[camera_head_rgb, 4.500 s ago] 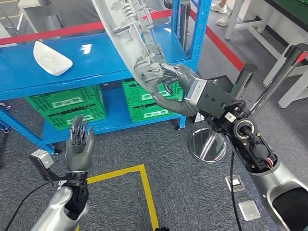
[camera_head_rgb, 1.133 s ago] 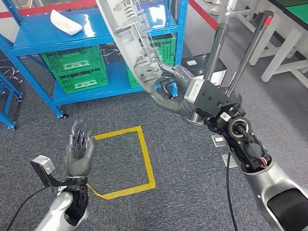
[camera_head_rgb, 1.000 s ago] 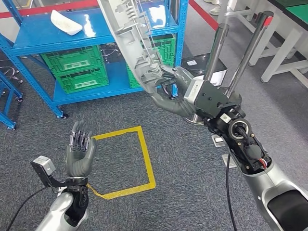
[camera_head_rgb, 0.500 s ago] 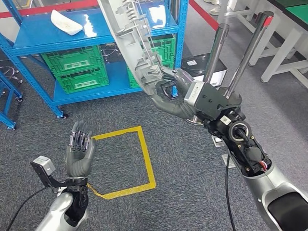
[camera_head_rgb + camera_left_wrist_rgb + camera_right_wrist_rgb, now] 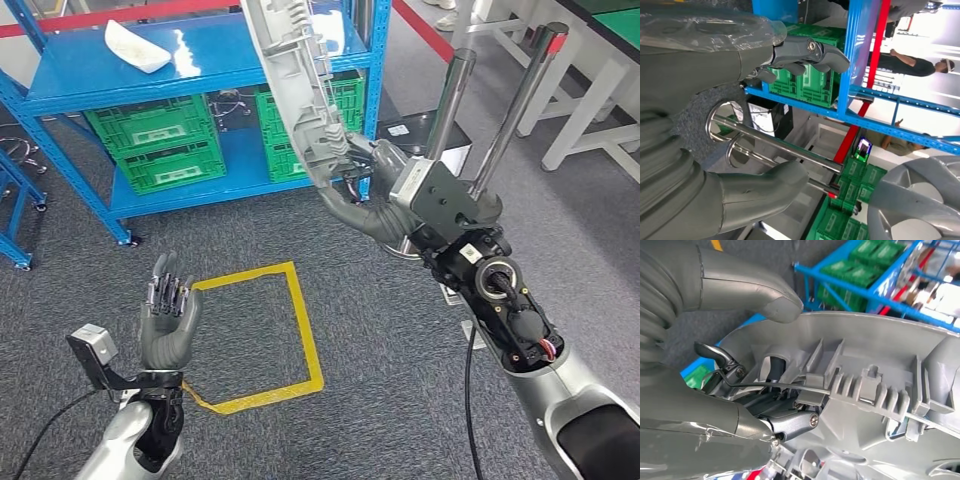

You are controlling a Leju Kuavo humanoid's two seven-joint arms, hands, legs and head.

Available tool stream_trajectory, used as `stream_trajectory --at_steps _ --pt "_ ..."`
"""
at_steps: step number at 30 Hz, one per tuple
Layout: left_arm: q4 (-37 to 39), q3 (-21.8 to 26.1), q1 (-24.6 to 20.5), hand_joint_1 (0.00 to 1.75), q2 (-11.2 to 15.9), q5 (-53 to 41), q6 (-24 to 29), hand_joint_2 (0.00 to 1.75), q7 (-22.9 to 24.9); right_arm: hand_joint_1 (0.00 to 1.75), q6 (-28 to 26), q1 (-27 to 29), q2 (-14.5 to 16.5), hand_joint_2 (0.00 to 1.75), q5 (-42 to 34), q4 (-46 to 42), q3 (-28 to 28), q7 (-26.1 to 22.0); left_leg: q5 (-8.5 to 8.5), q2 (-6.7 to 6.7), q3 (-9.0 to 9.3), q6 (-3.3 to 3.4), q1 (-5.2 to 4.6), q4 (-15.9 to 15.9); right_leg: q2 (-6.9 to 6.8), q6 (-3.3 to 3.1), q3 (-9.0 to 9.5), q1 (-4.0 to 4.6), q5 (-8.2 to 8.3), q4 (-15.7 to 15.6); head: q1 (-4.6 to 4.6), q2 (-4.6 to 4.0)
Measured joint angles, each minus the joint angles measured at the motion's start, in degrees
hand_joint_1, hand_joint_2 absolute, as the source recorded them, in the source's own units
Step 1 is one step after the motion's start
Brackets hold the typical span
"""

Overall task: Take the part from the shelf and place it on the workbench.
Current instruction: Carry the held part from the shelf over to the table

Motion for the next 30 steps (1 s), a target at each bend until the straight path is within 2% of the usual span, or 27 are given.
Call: stream_trajectory --at_steps 4,12,17,19,20,21,22,24,25,26,27,28,29,30 --pt "-0.03 0.01 -0.02 0.0 0.04 0.01 -0.09 1.75 0.04 1.75 -2.12 0.75 0.0 1.75 1.61 -0.51 0.34 -0.57 0.0 0.0 -0.01 0.0 0.0 0.0 0.0 0.0 -0.01 0.0 0.0 0.0 -0.01 0.0" --pt "-0.07 0.04 -0.31 0.0 0.1 0.02 -0.14 1.75 0.4 1.75 -2.5 1.31 0.0 1.75 0.83 -1.17 1.27 -0.56 -0.28 -0.01 -0.19 0.27 -0.21 0.36 -0.01 0.14 0.02 -0.08 -0.07 -0.04 -0.06 0.0" --pt "-0.39 0.05 -0.31 0.0 0.35 0.02 -0.03 1.75 0.64 1.75 -2.5 1.36 0.0 1.75 0.58 -1.18 1.44 -0.5 -0.78 -0.01 -0.41 0.95 -0.32 0.88 -0.03 0.57 0.17 -0.14 -0.29 -0.18 -0.07 0.0" --pt "-0.62 0.07 -0.33 0.0 0.37 0.02 -0.02 1.75 0.64 1.75 -2.51 1.37 -0.02 1.75 0.58 -1.31 1.43 -0.49 -0.78 0.11 0.09 1.18 0.0 0.2 -0.01 0.92 0.34 -0.08 -0.52 -0.21 -0.03 0.0" --pt "-0.75 0.07 -0.37 0.0 0.37 0.02 -0.02 1.75 0.64 1.75 -2.52 1.37 -0.06 1.75 0.56 -1.38 1.4 -0.48 -0.74 0.24 0.52 1.29 0.22 -0.3 0.0 1.1 0.09 -0.06 -1.08 0.59 0.11 0.0" --pt "-0.85 0.07 -0.43 0.0 0.33 0.02 -0.02 1.75 0.65 1.75 -2.53 1.38 -0.1 1.75 0.53 -1.46 1.38 -0.46 -0.71 0.42 0.99 1.41 0.45 -0.77 0.01 1.3 -0.84 -0.06 -2.19 2.65 0.31 0.0" --pt "-0.91 0.07 -0.48 0.0 0.29 0.02 -0.02 1.75 0.7 1.75 -2.53 1.43 -0.15 1.75 0.51 -1.5 1.4 -0.48 -0.76 0.62 1.32 1.52 0.5 -1.0 0.0 1.45 -2.49 -0.18 -3.73 5.96 0.52 0.0" --pt "-0.93 0.07 -0.45 0.0 0.23 0.01 -0.04 1.75 0.8 1.75 -2.56 1.6 -0.19 1.75 0.49 -1.52 1.46 -0.56 -1.01 0.95 1.55 1.64 0.54 -1.01 0.01 1.84 -7.04 -0.4 -6.62 13.94 0.83 0.0" --pt "-0.93 0.07 -0.36 0.0 0.21 0.01 -0.07 1.75 0.84 1.75 -2.63 1.76 -0.2 1.75 0.49 -1.52 1.49 -0.59 -1.18 1.13 1.63 1.55 0.61 -0.93 -0.01 2.05 -8.7 -0.6 -6.79 16.25 0.91 0.0" --pt "-0.93 0.07 -0.26 0.0 0.18 -0.02 -0.11 1.75 0.84 1.75 -2.72 1.95 -0.21 1.75 0.5 -1.52 1.48 -0.6 -1.4 1.31 1.71 1.36 0.74 -0.76 -0.06 2.28 -9.28 -0.81 -5.72 16.28 0.97 0.0" --pt "-0.93 0.07 -0.2 0.0 0.13 -0.05 -0.15 1.75 0.83 1.75 -2.82 2.15 -0.22 1.75 0.5 -1.54 1.45 -0.6 -1.73 1.49 1.8 1.07 0.96 -0.43 -0.24 2.52 -8.66 -1.04 -3.51 13.85 1.04 0.0" --pt "-0.93 0.07 -0.17 0.0 0.06 -0.1 -0.2 1.75 0.82 1.75 -2.9 2.34 -0.23 1.75 0.51 -1.58 1.43 -0.6 -2.16 1.66 1.86 0.69 1.19 0.07 -0.74 2.82 -7.17 -1.27 -0.87 9.73 1.15 0.0" --pt "-0.93 0.07 -0.17 0.0 0.01 -0.15 -0.22 1.75 0.77 1.75 -2.97 2.51 -0.23 1.75 0.51 -1.63 1.42 -0.62 -2.6 1.81 1.84 0.26 1.26 0.63 -1.32 3.08 -5.7 -1.28 1.0 6.01 1.34 0.0" --pt "-0.93 0.06 -0.16 0.0 -0.03 -0.2 -0.26 1.75 0.68 1.75 -3.04 2.68 -0.24 1.75 0.52 -1.78 1.38 -0.69 -2.94 1.95 1.73 -0.13 1.25 1.26 -1.59 2.99 -4.65 -1.28 2.16 3.3 1.51 0.0"
